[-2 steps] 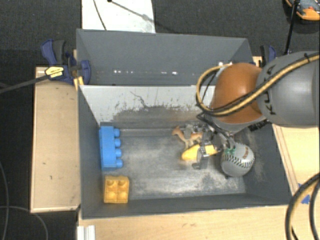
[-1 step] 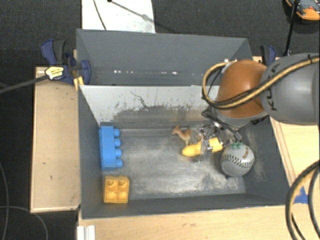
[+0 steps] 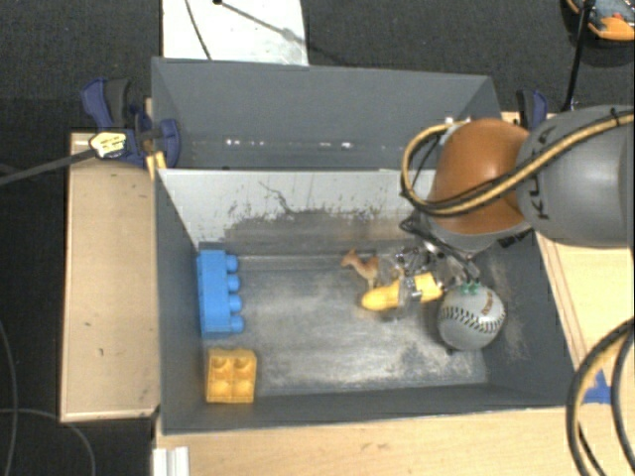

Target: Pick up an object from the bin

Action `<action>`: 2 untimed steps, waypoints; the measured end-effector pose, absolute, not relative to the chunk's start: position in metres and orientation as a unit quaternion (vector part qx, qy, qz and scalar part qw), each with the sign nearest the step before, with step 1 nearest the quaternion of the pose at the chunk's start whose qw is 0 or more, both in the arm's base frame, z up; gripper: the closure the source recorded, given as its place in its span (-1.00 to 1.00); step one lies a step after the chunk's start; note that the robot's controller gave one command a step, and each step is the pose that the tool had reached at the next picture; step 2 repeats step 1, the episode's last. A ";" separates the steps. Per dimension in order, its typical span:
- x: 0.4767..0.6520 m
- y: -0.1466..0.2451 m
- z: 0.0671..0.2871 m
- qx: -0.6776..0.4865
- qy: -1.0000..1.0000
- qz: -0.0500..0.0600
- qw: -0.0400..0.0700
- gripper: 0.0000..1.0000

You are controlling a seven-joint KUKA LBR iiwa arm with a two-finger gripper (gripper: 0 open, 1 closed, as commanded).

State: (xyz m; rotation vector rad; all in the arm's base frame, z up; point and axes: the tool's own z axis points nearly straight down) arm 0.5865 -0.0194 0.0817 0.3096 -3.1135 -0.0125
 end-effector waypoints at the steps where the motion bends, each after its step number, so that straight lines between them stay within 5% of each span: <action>1: 0.581 -0.015 0.215 0.093 -0.996 0.000 -0.002 1.00; 2: 0.581 -0.015 0.215 0.093 -0.996 0.000 -0.002 1.00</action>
Offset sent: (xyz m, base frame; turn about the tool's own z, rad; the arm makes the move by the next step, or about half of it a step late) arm 0.0000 0.0000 0.0000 0.0000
